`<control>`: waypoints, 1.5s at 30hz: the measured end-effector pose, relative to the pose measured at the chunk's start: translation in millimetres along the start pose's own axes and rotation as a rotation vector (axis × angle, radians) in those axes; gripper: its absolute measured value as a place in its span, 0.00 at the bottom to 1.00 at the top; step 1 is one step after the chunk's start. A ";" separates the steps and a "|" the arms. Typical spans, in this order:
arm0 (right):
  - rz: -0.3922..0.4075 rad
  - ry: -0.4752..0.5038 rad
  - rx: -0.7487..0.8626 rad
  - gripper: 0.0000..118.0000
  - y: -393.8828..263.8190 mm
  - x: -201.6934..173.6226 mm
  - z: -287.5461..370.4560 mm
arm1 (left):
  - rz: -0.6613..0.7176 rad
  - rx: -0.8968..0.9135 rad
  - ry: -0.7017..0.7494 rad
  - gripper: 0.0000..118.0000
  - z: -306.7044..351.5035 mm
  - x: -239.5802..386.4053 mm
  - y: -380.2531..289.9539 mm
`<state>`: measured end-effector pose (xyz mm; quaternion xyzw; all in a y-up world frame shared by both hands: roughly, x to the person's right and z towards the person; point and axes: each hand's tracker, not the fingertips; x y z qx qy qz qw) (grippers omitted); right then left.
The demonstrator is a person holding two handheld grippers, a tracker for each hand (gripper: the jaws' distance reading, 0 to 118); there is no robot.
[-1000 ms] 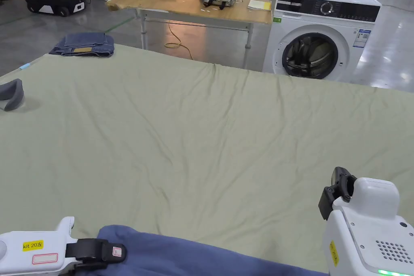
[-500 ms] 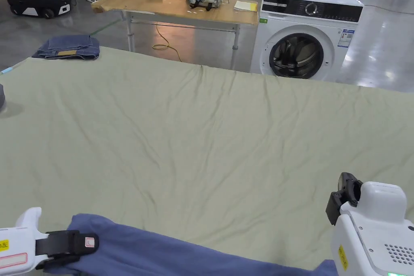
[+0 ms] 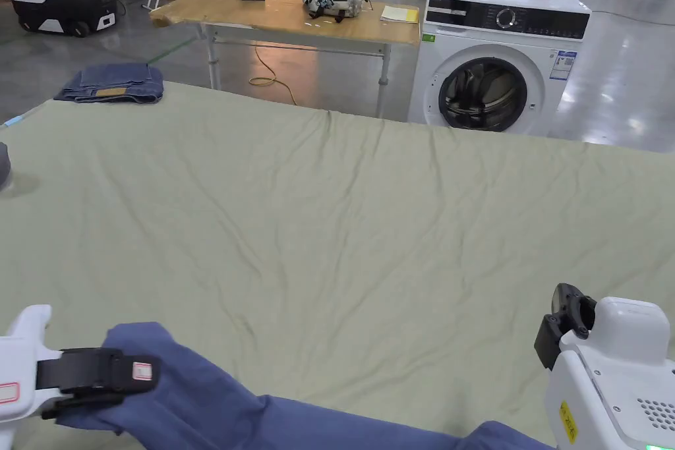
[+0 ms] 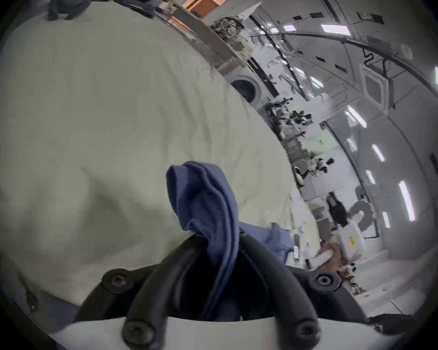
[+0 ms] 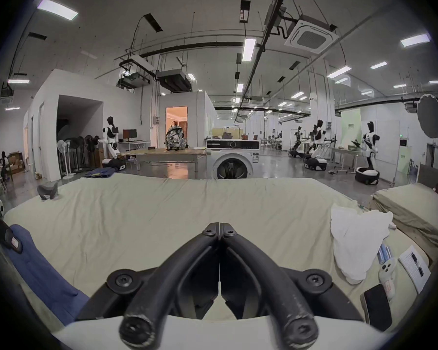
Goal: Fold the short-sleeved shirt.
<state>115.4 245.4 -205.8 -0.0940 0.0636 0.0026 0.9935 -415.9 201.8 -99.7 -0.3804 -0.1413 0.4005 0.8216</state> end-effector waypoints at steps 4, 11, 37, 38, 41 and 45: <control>0.003 0.005 -0.012 0.00 -2.4 -0.6 0.2 | 0.001 -0.049 -0.149 0.03 -34.7 43.8 -15.3; 0.002 0.002 -0.031 0.00 -7.7 1.3 4.8 | -0.009 -0.172 -0.136 0.03 -119.6 80.1 -39.8; -0.016 -0.030 -0.085 0.00 -19.0 20.7 12.8 | -0.119 -0.256 -0.016 0.12 -185.8 99.8 -63.1; -0.018 -0.030 -0.087 0.00 -19.2 21.0 13.0 | -0.119 -0.239 -0.010 0.12 -182.7 97.0 -59.7; -0.023 -0.031 -0.089 0.00 -20.1 22.1 14.3 | -0.103 -0.194 0.004 0.11 -167.9 98.1 -54.1; -0.025 -0.032 -0.095 0.00 -21.7 23.5 15.0 | -0.102 -0.205 0.084 0.10 -176.0 88.7 -60.2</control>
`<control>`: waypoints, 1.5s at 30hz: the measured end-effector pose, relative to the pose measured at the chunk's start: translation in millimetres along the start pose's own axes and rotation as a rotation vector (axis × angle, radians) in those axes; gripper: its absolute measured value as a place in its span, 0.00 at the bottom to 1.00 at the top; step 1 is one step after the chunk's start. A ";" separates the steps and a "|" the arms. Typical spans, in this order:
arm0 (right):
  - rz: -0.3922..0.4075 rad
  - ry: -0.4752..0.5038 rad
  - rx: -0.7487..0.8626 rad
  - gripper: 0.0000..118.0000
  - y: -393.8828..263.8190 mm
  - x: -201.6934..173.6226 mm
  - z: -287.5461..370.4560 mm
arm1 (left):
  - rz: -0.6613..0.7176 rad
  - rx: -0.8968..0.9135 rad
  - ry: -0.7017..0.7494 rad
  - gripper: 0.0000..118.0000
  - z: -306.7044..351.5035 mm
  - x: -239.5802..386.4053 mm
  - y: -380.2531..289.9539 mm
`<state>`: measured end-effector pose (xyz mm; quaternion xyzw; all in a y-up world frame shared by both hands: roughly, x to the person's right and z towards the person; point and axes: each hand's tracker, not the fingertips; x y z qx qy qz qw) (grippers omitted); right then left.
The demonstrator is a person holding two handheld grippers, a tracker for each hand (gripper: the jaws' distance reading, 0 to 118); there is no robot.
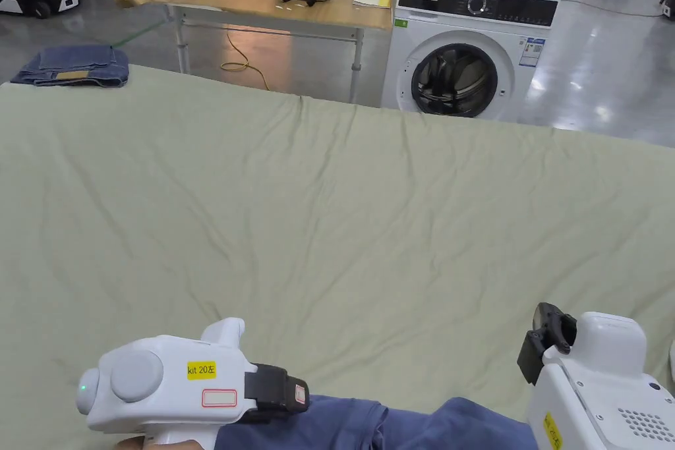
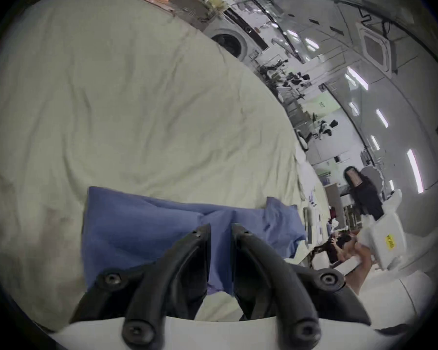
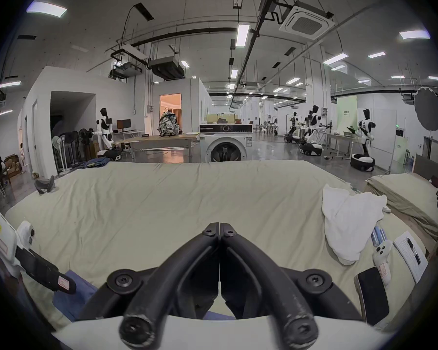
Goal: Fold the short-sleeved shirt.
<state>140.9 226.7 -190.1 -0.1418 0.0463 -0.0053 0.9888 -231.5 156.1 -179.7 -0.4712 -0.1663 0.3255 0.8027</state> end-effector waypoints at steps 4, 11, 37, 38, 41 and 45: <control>-0.002 0.002 -0.010 0.00 -2.2 0.8 -1.1 | -0.018 -0.122 -0.025 0.09 -30.3 6.5 -18.7; -0.005 -0.001 -0.020 0.00 -5.6 1.7 1.0 | -0.023 -0.179 -0.150 0.08 -67.4 20.4 -44.3; -0.036 -0.025 0.024 0.00 2.8 11.1 -0.3 | 0.055 0.070 -0.116 0.68 62.3 -94.4 12.9; -0.037 -0.023 0.021 0.00 2.8 10.7 -0.5 | 0.072 0.052 -0.122 0.68 59.9 -99.5 12.3; -0.031 -0.021 0.020 0.00 2.9 8.1 -0.9 | 0.116 -0.012 -0.119 0.68 44.8 -121.5 3.8; -0.028 -0.017 0.018 0.00 3.0 5.4 -1.2 | 0.122 -0.019 -0.286 0.68 23.2 -129.4 -14.8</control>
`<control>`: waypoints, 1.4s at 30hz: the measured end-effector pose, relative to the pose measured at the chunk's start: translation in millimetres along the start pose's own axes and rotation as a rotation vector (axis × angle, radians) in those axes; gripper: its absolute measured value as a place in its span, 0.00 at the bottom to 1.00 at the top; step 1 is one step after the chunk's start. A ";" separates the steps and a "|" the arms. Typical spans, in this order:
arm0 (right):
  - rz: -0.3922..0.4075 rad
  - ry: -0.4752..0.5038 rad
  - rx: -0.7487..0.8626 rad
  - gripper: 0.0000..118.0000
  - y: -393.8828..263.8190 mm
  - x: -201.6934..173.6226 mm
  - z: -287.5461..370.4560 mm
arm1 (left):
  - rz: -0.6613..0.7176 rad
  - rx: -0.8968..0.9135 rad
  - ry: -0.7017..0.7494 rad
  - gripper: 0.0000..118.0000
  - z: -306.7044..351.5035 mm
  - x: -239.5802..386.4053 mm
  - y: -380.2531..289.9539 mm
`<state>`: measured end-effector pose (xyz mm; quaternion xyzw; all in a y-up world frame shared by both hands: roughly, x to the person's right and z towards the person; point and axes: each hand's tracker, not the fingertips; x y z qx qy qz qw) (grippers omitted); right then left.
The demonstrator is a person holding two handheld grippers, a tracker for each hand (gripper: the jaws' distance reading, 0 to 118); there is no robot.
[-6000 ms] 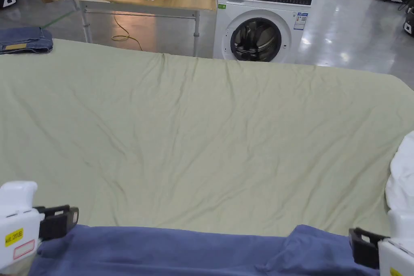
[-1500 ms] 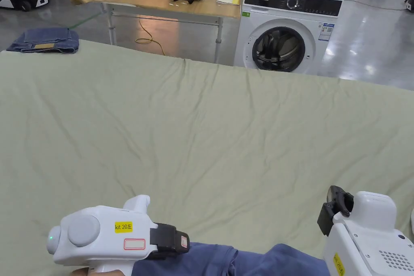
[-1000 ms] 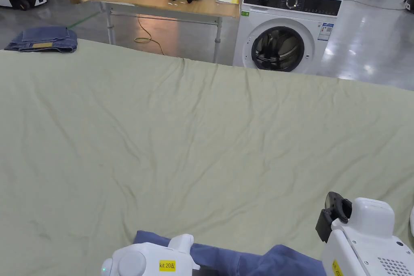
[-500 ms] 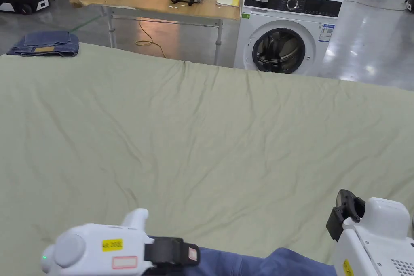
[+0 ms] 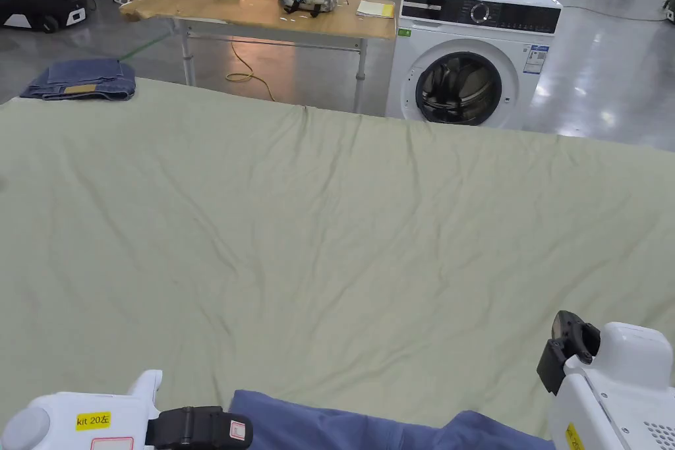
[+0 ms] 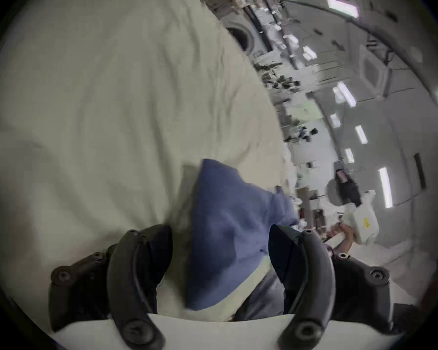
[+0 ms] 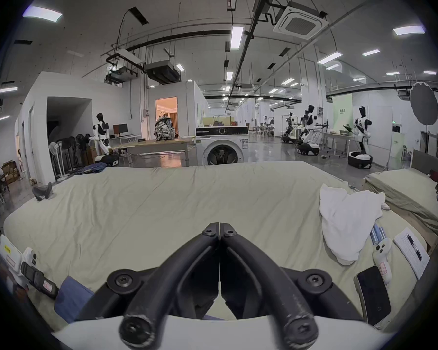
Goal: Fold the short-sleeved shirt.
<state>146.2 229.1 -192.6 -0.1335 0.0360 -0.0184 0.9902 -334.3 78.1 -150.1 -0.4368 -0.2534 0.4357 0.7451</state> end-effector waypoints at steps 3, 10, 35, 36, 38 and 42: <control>0.000 0.004 -0.004 0.00 -1.1 -1.9 -0.2 | 0.088 0.024 -0.083 0.42 -13.6 -14.6 -1.0; -0.007 0.004 -0.018 0.00 -4.1 -1.5 -0.7 | 0.084 0.017 -0.036 0.06 -25.7 -15.8 -7.7; -0.015 0.029 -0.034 0.00 -10.5 9.9 -2.3 | -0.185 0.102 0.135 0.03 59.1 148.9 28.8; -0.016 0.026 -0.036 0.00 -11.1 11.1 -2.1 | -0.186 0.091 0.136 0.03 52.2 155.9 28.2; -0.016 0.022 -0.041 0.00 -12.0 13.6 -1.5 | -0.211 0.061 0.130 0.03 36.5 171.7 24.8; -0.015 0.013 -0.047 0.00 -13.9 16.8 -0.1 | -0.248 0.005 0.136 0.03 9.4 193.5 20.3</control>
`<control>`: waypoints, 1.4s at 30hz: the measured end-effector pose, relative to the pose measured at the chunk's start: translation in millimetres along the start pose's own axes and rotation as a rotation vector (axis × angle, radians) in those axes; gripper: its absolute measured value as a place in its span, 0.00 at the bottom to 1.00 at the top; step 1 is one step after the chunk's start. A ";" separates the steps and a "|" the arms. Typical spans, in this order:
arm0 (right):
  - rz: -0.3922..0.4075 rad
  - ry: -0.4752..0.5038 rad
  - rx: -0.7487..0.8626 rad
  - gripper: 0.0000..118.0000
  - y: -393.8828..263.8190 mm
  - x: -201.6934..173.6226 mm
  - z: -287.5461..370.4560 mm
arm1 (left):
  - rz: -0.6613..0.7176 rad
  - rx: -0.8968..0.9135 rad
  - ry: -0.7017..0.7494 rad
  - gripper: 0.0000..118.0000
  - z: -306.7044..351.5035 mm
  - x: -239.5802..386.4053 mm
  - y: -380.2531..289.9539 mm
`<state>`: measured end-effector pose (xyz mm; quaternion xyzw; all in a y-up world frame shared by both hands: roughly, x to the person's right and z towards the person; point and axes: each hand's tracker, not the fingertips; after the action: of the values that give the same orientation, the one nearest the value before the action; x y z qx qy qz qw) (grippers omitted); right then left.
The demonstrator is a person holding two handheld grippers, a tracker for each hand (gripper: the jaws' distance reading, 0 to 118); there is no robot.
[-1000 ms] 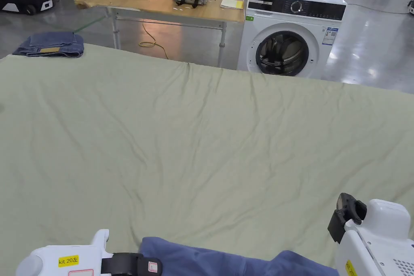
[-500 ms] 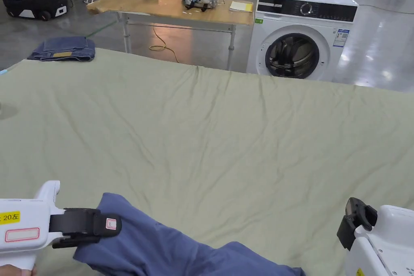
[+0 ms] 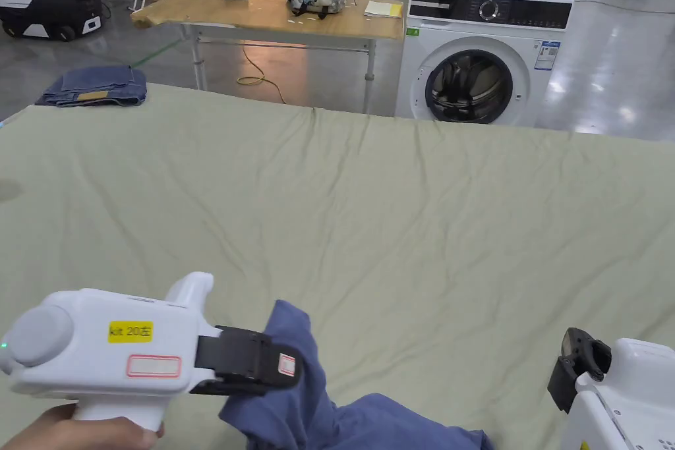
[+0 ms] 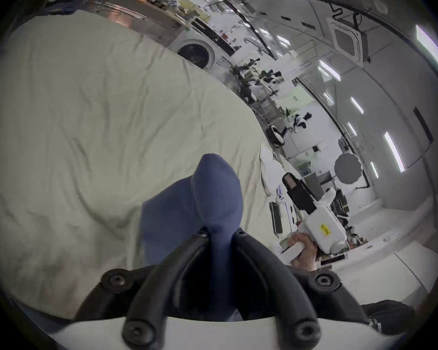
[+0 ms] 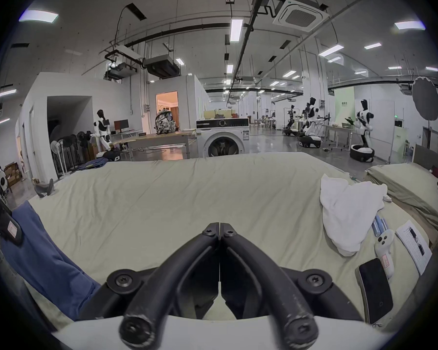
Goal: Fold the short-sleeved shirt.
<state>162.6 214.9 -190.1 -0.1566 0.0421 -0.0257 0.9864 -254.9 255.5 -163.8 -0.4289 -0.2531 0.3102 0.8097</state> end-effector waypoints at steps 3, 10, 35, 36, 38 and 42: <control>0.000 -0.004 -0.004 0.00 -1.0 1.6 0.6 | -0.020 -0.047 -0.010 0.03 -27.0 20.9 -4.5; -0.007 -0.015 -0.010 0.00 -2.1 5.0 3.8 | -0.049 -0.151 0.018 0.03 -121.2 41.1 -20.1; -0.020 -0.054 -0.016 0.00 -2.7 22.9 9.5 | -0.039 -0.235 0.025 0.18 -194.8 32.5 -35.9; -0.023 -0.053 -0.016 0.00 -2.9 22.9 9.4 | -0.008 -0.258 0.019 0.14 -203.3 26.0 -40.2; -0.024 -0.055 -0.015 0.00 -3.3 22.8 9.3 | 0.054 -0.295 -0.007 0.11 -221.3 14.5 -50.7; -0.027 -0.056 -0.009 0.00 -3.1 22.8 9.8 | 0.076 -0.293 -0.007 0.05 -246.3 1.7 -72.2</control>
<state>186.0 213.5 -181.6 -0.1621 0.0124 -0.0343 0.9861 -66.6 92.6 -226.2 -0.5506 -0.2819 0.3018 0.7254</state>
